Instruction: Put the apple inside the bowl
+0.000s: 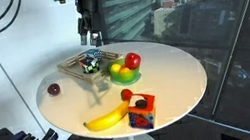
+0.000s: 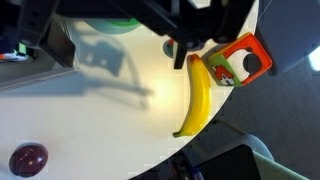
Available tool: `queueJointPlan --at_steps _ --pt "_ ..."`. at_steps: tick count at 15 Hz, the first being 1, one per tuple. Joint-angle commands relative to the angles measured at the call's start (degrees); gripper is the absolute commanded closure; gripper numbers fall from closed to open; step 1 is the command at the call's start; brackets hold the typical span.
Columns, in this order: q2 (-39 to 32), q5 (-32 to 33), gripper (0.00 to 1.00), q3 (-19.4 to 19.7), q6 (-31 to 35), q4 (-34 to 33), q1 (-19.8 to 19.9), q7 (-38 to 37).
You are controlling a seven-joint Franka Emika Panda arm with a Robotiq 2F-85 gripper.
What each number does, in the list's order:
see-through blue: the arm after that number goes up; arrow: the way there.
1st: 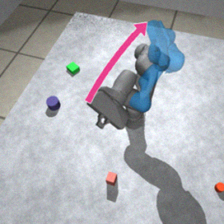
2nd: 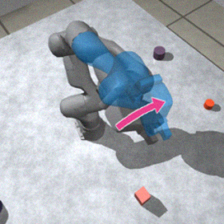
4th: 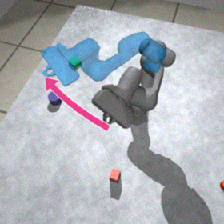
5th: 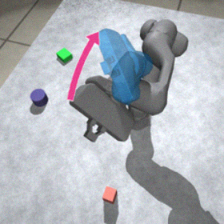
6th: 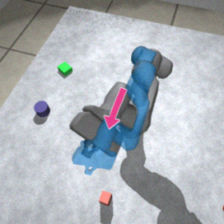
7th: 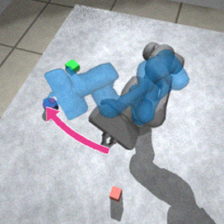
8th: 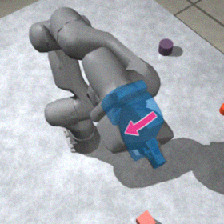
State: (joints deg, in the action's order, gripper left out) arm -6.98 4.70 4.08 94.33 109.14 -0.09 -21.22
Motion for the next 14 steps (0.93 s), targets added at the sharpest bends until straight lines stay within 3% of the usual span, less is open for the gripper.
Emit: queueJointPlan --at_steps 1,14 --pt "7.60 -0.31 0.00 -0.81 0.49 6.35 0.30 0.50" --pt "26.05 -0.80 0.00 -2.69 9.64 20.41 0.83 8.50"
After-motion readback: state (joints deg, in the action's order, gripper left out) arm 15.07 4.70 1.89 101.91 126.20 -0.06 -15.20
